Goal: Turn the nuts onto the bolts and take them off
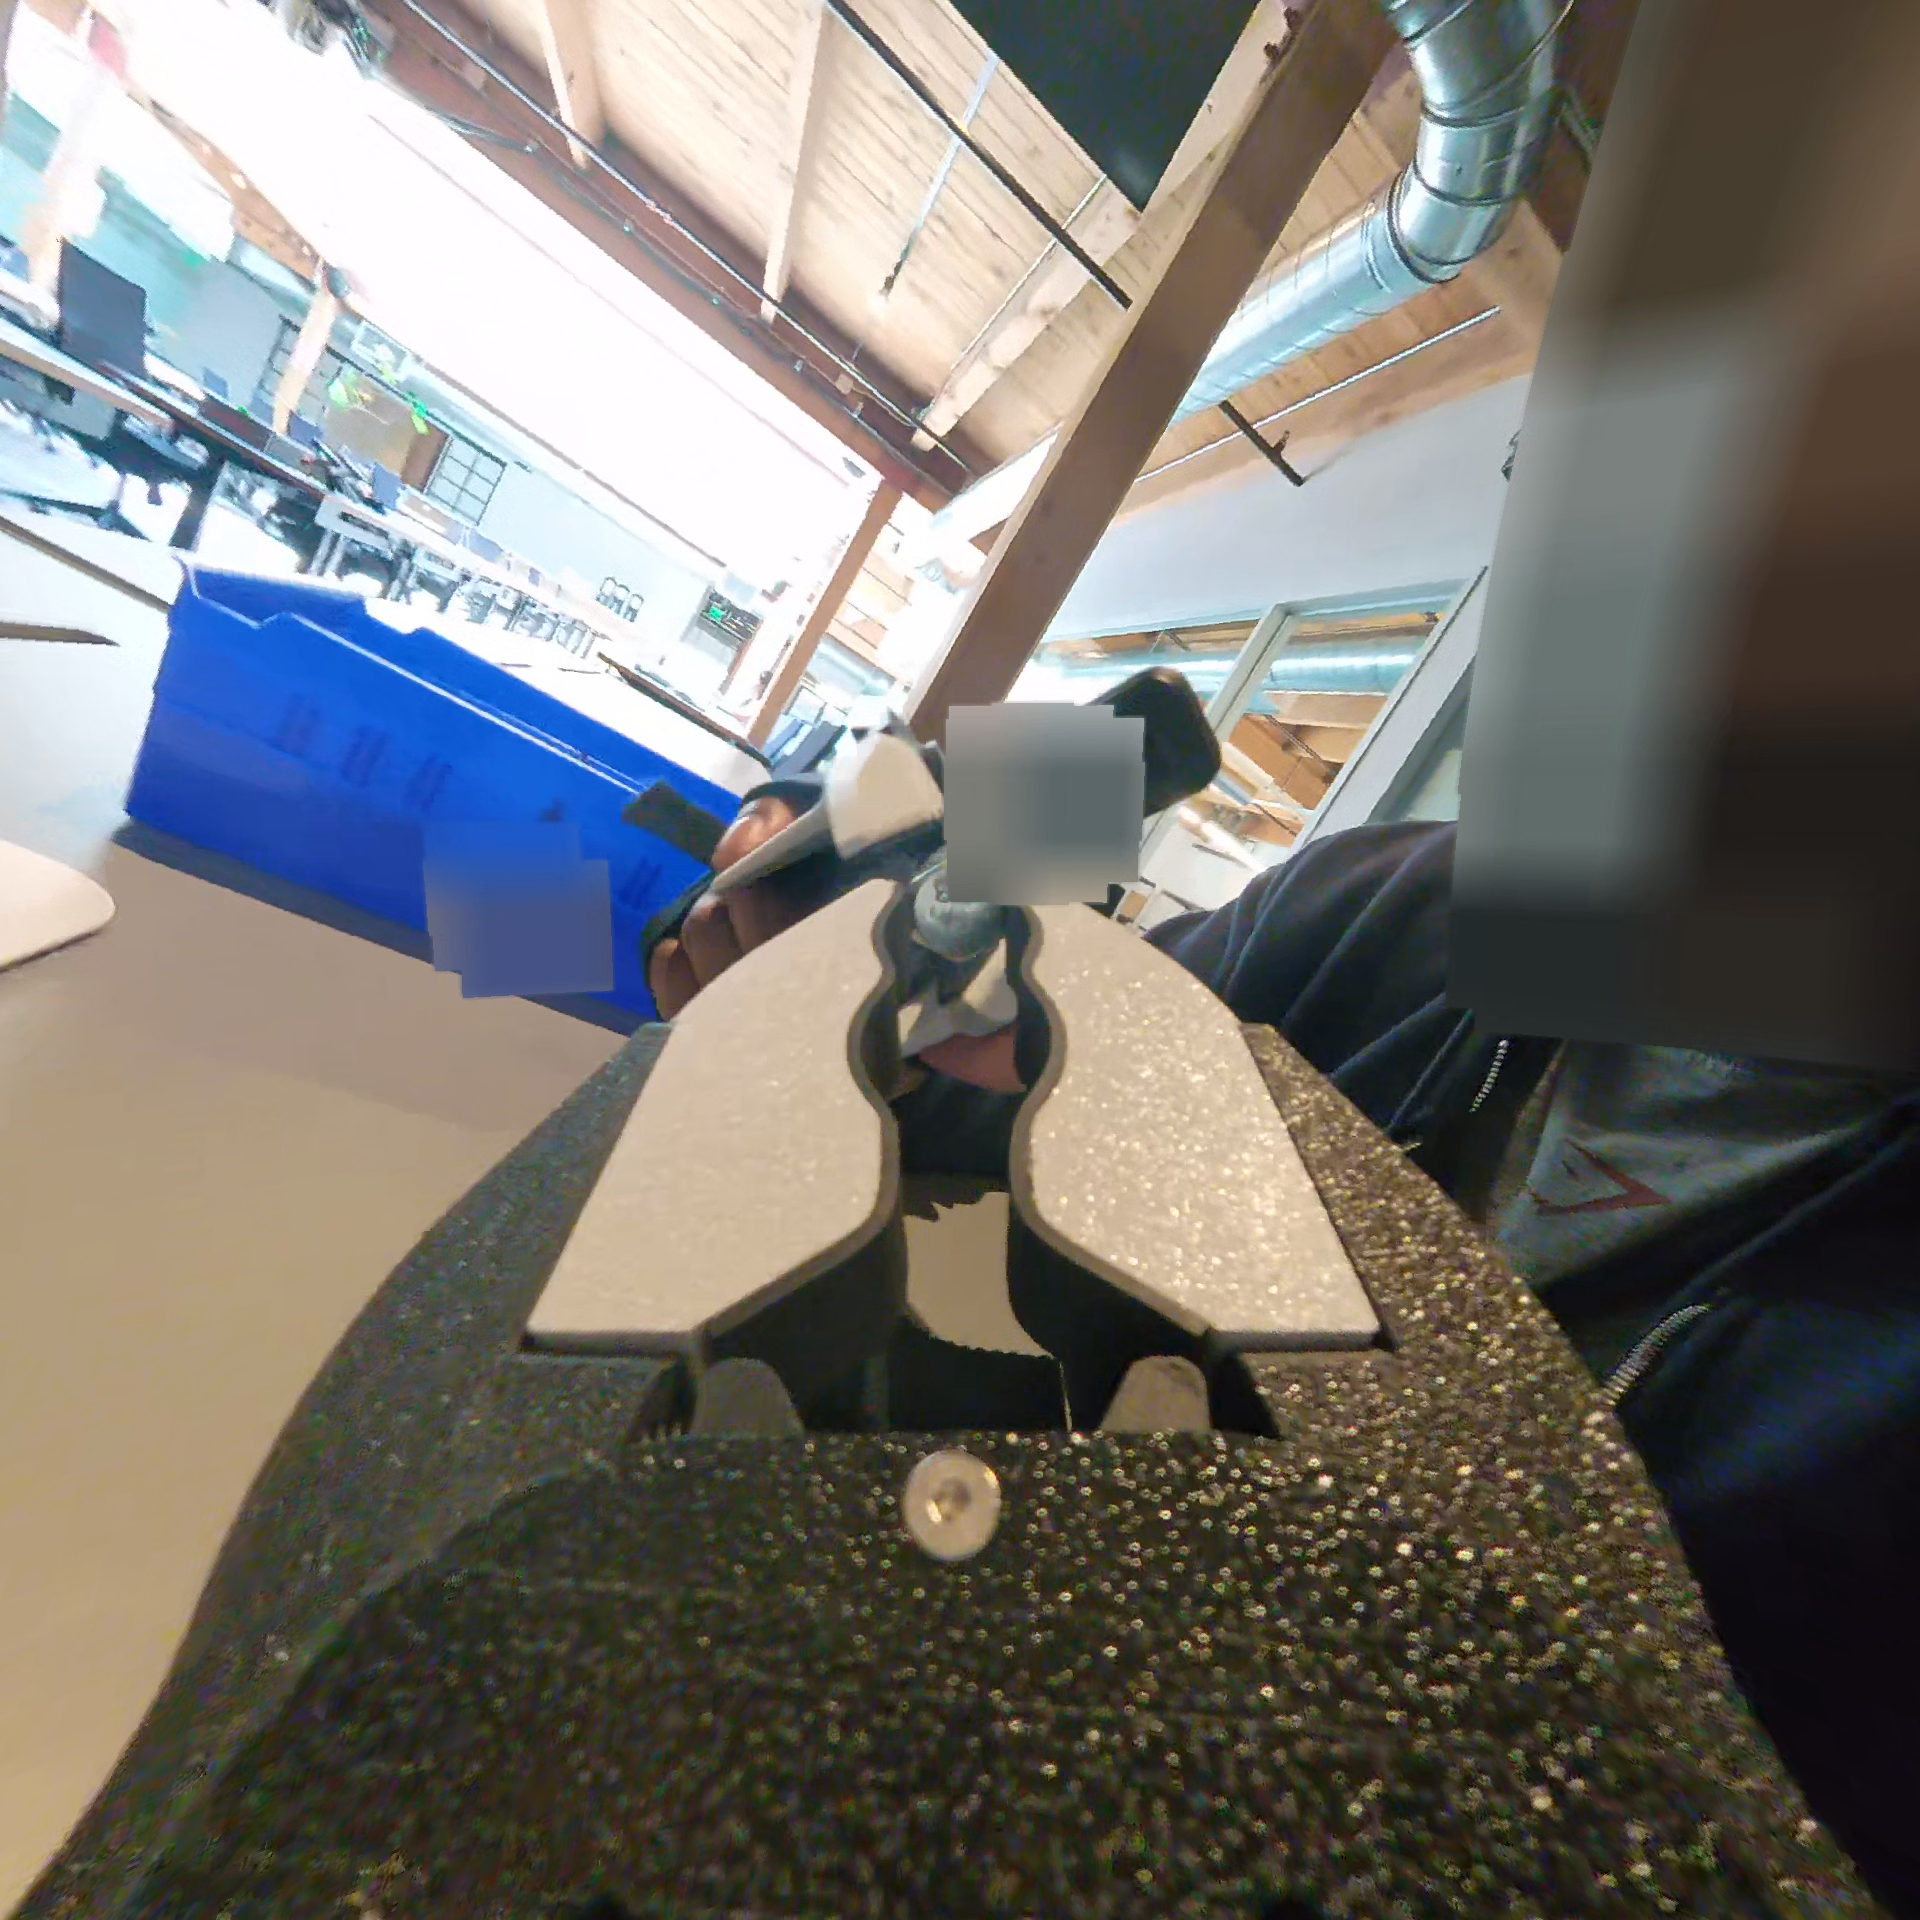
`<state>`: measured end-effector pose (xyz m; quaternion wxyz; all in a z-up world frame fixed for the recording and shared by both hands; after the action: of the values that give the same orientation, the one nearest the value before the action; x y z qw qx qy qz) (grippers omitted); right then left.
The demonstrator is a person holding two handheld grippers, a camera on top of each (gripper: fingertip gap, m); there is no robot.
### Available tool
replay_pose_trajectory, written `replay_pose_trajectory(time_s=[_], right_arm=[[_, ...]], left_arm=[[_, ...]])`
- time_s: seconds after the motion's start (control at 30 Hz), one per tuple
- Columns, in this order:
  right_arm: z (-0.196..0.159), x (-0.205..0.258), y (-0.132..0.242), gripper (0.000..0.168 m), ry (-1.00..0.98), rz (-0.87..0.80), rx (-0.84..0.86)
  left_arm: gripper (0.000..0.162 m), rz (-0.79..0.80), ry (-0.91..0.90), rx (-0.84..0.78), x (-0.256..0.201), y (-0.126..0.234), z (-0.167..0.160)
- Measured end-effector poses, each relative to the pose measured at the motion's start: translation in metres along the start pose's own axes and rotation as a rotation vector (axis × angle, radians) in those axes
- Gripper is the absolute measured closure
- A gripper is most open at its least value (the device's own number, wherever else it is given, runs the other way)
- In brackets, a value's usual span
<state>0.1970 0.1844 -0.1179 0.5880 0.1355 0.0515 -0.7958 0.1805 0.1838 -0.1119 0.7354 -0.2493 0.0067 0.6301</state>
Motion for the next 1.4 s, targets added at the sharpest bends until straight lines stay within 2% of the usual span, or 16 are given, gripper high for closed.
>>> replay_pose_trajectory(time_s=[0.13,0.2,0.37,0.5,0.63,0.7,0.73,0.77,0.9,1.03,1.23,1.33,1.4], right_arm=[[0.004,-0.002,-0.002,0.115,-0.274,0.085,-0.042],[0.006,-0.002,-0.003,0.113,-0.429,0.145,-0.068],[0.011,-0.004,-0.001,0.12,-0.788,0.326,-0.155],[0.014,-0.006,0.002,0.126,-1.023,0.481,-0.216],[0.013,-0.004,0.001,0.127,-1.12,0.565,-0.216],[0.014,0.001,0.001,0.134,-1.124,0.595,-0.201],[0.015,0.003,0.001,0.146,-1.109,0.609,-0.2],[0.016,0.005,0.002,0.15,-1.087,0.61,-0.202],[0.018,0.004,0.004,0.15,-0.93,0.536,-0.195],[0.014,0.001,0.005,0.151,-0.627,0.359,-0.153],[0.001,0.002,0.005,0.15,0.082,0.03,-0.009],[-0.003,0.002,0.005,0.15,0.306,-0.082,0.028],[-0.003,0.002,0.005,0.15,0.309,-0.095,0.02]], left_arm=[[0.146,0.065,-0.195,0.026,-0.003,0.001,0.008],[0.146,0.114,-0.337,0.064,-0.005,0.003,0.012],[0.146,0.232,-0.686,0.187,-0.008,0.004,0.016],[0.146,0.247,-0.87,0.259,-0.014,0.001,0.013],[0.146,0.248,-0.972,0.313,-0.017,-0.002,0.007],[0.146,0.246,-1.0,0.325,-0.018,-0.003,0.005],[0.146,0.244,-1.009,0.328,-0.019,-0.004,0.005],[0.146,0.244,-1.008,0.328,-0.018,-0.004,0.004],[0.146,0.226,-0.892,0.286,-0.017,-0.005,0.006],[0.146,0.159,-0.55,0.195,-0.011,-0.004,0.005],[0.146,-0.004,0.09,0.057,0.001,0.0,-0.007],[0.146,-0.02,0.163,0.015,0.005,0.001,-0.009],[0.146,-0.011,0.143,0.022,0.005,0.001,-0.009]])
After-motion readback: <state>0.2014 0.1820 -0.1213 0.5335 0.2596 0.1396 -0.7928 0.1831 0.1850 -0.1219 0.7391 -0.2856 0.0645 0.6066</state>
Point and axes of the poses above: each gripper's, where its closed fingertips meet, y back along the fingers, z out of its top, x = y × z across the jaws, the point moved 1 cm from there along y, back along the fingers, and after that the axes turned 13 degrees about -y, right-handed, at the moved point
